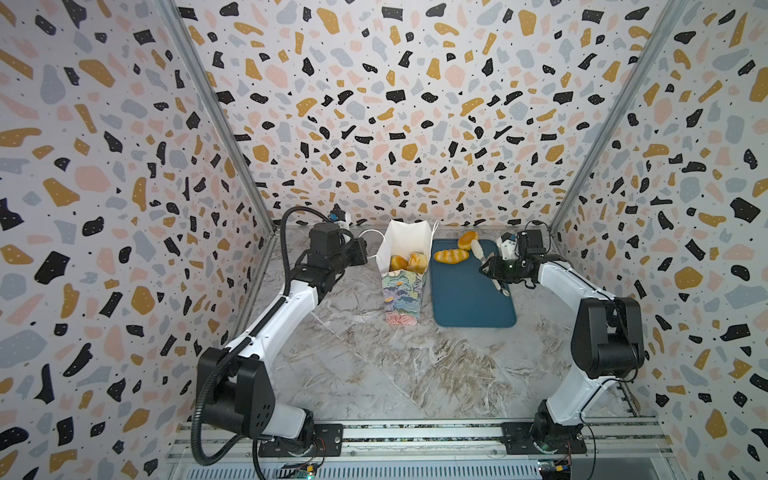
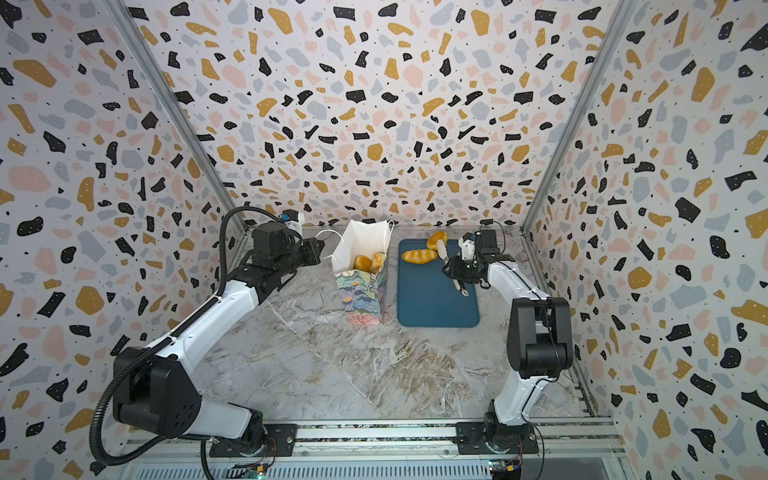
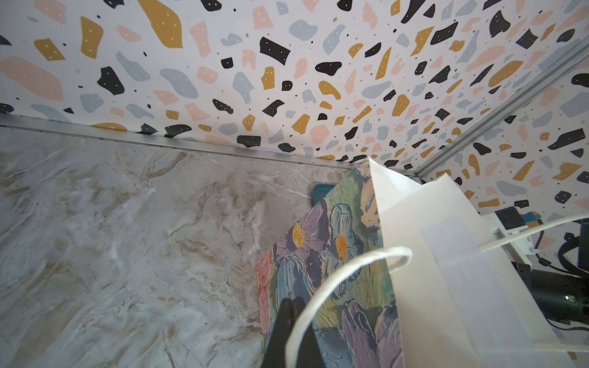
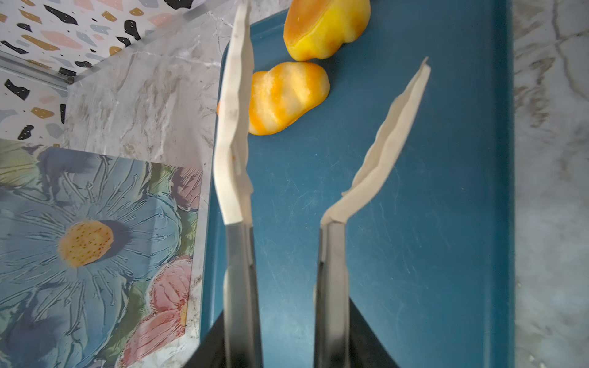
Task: Place the fake bread into the paper bag
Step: 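Move the open tongs over the round yellow bun on the tray with the right gripper, then close the tongs around the round yellow bun with the right gripper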
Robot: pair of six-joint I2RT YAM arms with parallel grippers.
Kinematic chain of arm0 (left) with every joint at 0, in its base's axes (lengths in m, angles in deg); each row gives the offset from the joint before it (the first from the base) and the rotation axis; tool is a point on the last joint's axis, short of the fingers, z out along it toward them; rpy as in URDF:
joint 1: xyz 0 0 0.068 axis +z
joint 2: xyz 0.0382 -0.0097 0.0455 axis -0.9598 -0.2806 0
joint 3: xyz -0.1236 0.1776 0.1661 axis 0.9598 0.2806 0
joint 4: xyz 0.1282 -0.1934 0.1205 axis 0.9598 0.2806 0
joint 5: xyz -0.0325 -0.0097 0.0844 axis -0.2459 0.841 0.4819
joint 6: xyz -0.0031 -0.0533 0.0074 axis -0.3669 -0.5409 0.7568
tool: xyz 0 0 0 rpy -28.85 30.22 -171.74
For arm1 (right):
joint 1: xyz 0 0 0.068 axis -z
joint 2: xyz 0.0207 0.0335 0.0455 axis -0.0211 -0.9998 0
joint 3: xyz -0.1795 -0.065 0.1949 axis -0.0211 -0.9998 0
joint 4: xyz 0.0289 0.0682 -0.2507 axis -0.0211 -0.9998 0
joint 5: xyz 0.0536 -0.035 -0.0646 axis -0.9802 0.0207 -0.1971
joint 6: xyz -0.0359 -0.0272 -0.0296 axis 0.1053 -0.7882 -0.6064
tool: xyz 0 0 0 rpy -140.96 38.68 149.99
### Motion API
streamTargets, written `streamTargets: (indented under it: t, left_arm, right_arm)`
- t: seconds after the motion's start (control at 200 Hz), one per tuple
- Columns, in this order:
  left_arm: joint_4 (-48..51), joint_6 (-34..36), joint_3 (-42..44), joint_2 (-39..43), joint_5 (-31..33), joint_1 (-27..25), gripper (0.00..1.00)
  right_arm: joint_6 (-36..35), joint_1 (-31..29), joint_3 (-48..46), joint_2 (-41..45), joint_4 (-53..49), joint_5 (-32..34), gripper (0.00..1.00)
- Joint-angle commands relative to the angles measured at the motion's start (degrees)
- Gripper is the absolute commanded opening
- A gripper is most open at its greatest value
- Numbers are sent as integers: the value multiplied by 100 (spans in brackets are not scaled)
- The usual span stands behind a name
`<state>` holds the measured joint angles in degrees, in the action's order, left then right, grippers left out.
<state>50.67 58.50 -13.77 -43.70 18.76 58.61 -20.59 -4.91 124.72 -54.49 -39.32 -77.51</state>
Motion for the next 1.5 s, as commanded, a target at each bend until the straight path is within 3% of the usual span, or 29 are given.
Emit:
streamTargets:
  t: [0.0,0.676,1.492]
  left_arm:
    - [-65,33,-123,-1,0,34,0]
    - [-38,37,-146,-20,-23,59,0]
    - [-31,26,-158,-15,-87,103,0]
  right_arm:
    - [-114,18,458,-36,-76,-21,44]
    - [101,67,1204,-1098,97,-337,42]
    - [445,124,1829,-1707,414,-590,39]
